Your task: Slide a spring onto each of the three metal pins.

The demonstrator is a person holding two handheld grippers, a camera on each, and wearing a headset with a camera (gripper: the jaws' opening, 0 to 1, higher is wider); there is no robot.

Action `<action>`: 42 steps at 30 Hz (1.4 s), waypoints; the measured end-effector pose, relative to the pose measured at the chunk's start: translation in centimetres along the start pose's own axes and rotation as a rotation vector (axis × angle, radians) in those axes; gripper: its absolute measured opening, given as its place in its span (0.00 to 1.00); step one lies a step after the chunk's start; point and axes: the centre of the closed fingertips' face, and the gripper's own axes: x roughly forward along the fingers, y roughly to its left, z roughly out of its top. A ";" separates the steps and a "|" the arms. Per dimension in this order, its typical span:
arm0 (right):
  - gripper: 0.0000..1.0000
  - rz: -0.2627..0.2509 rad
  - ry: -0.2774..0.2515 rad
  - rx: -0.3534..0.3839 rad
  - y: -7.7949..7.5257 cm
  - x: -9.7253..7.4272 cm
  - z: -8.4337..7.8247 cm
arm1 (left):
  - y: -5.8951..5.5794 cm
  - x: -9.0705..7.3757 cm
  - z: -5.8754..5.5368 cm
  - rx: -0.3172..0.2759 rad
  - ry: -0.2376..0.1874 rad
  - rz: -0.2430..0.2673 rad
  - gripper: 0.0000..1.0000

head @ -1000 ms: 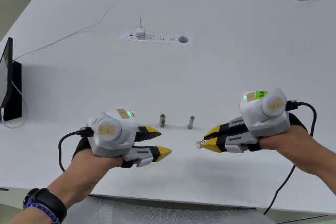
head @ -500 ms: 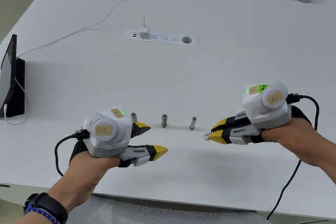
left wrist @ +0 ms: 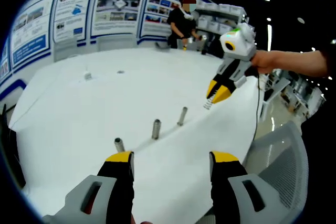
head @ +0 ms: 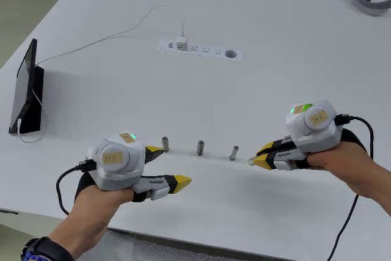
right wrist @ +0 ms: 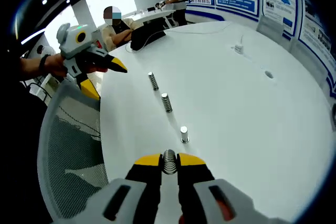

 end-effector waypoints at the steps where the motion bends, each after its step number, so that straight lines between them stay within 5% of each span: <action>1: 0.12 -0.002 0.005 -0.003 -0.2 0.1 0.1 | 0.1 0.0 -0.1 0.000 0.003 0.006 0.62; 13: 0.13 -0.015 0.043 -0.054 -2.1 1.8 1.8 | 1.3 -0.7 -1.0 -0.037 0.005 0.038 0.65; 28: 0.13 0.017 0.116 -0.127 -1.7 3.6 2.7 | 1.7 -1.3 -1.9 -0.075 0.005 0.046 0.64; 42: 0.13 0.023 0.127 -0.153 -1.5 4.4 3.0 | 1.9 -1.5 -2.6 -0.096 0.012 0.049 0.63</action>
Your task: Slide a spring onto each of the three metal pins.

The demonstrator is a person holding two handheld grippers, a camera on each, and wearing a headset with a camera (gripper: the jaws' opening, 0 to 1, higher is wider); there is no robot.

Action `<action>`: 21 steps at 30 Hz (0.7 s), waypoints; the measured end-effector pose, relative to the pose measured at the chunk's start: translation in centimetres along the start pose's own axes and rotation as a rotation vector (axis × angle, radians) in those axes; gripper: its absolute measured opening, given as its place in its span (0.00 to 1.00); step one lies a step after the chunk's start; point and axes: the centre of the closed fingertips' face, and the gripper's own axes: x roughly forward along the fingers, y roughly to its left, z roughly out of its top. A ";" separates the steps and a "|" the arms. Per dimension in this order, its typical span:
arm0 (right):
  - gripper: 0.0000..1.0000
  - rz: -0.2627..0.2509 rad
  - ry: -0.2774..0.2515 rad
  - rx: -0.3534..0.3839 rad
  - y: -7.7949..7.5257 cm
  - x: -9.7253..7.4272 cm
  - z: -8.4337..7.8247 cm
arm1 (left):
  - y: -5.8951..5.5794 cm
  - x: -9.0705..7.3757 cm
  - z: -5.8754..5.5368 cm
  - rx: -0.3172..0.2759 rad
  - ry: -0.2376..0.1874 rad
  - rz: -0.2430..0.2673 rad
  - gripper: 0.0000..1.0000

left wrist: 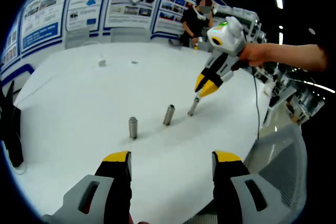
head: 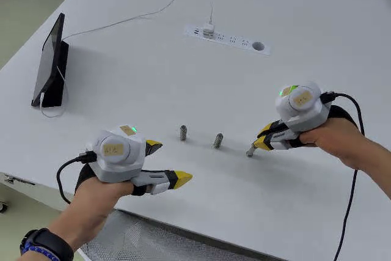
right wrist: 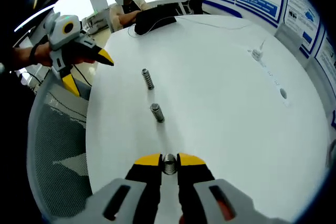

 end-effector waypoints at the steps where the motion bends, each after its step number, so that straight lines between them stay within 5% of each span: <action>1: 0.13 -0.004 0.003 -0.004 0.0 0.1 0.1 | 0.0 0.0 0.0 0.000 0.000 0.000 0.63; 21: 0.13 -0.001 0.038 -0.075 -0.1 2.0 -0.3 | 0.9 -0.4 0.2 -0.010 -0.003 0.016 0.63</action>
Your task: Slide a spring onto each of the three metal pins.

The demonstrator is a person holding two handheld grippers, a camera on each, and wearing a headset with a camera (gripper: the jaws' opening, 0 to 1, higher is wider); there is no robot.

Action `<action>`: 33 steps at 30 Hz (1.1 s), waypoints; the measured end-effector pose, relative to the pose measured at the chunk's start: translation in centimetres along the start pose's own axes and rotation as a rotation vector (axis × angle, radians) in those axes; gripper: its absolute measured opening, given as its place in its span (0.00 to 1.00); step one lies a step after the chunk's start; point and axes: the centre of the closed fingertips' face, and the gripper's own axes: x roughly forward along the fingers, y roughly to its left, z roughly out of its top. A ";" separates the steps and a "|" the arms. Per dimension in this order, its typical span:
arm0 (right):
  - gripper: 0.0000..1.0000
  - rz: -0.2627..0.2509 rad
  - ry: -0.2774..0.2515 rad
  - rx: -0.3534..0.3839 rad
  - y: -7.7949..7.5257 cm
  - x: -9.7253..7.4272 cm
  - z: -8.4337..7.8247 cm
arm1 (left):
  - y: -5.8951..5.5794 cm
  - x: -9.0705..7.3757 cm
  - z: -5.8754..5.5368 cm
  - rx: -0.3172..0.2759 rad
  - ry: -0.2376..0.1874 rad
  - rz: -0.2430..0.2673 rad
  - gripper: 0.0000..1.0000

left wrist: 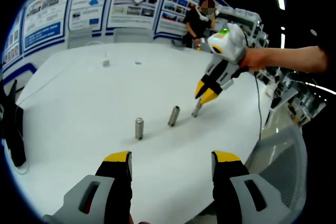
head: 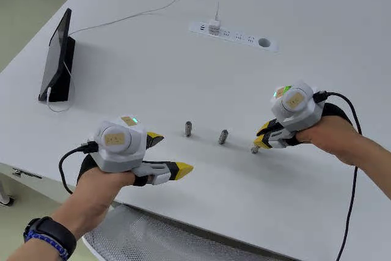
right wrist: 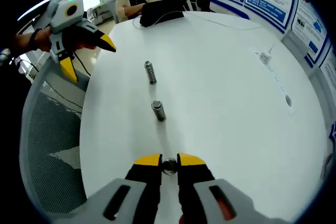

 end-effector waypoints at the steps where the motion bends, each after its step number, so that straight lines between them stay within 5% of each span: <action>1: 0.13 0.001 0.000 0.000 0.0 0.1 0.0 | 0.0 0.0 0.0 -0.001 0.001 0.000 0.63; 28: 0.14 0.010 0.017 0.004 0.2 2.5 -1.5 | 0.1 -0.1 -0.5 -0.009 0.014 0.005 0.61; 33: 0.21 0.002 0.014 0.007 0.1 2.4 -1.6 | 0.1 -0.1 -0.6 -0.011 0.016 0.007 0.61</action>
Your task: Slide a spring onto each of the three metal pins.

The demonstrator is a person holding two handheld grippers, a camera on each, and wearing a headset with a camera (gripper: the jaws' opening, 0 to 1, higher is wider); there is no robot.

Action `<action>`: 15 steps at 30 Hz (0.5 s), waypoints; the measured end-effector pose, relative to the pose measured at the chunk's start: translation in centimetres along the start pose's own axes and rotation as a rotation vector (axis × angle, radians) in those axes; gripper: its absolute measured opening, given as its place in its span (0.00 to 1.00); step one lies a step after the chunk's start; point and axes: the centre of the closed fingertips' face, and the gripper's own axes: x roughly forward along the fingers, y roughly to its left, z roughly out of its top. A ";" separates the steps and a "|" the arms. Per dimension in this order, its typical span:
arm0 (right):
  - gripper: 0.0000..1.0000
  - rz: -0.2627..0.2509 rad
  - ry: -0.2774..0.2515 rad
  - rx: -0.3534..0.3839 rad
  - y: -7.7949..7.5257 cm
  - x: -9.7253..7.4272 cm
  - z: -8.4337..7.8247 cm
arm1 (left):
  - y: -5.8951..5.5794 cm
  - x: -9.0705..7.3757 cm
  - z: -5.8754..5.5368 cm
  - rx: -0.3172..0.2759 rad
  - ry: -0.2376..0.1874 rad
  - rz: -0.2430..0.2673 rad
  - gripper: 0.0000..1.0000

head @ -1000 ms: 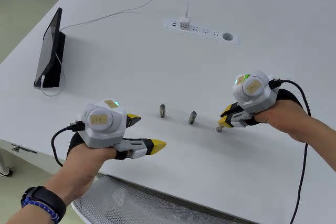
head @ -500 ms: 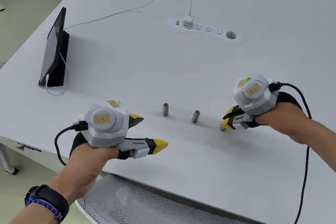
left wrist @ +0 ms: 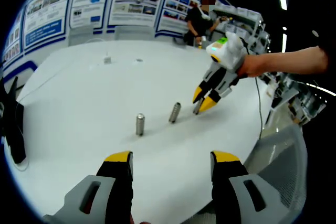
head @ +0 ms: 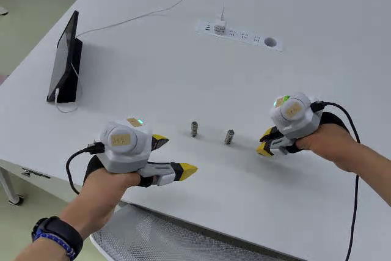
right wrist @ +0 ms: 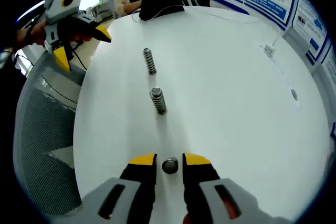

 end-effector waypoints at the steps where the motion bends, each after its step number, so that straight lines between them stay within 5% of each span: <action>1: 0.23 -0.006 -0.001 -0.004 -0.1 -0.1 0.0 | 0.0 0.0 0.0 0.000 0.000 0.000 0.61; 6: 0.37 -0.033 -0.033 0.020 -0.3 -0.9 -0.3 | 0.1 0.0 0.2 -0.001 -0.007 0.004 0.61; 15: 0.57 -0.078 -0.118 0.177 0.4 -2.1 -1.9 | 0.1 0.2 0.8 -0.005 -0.019 0.006 0.62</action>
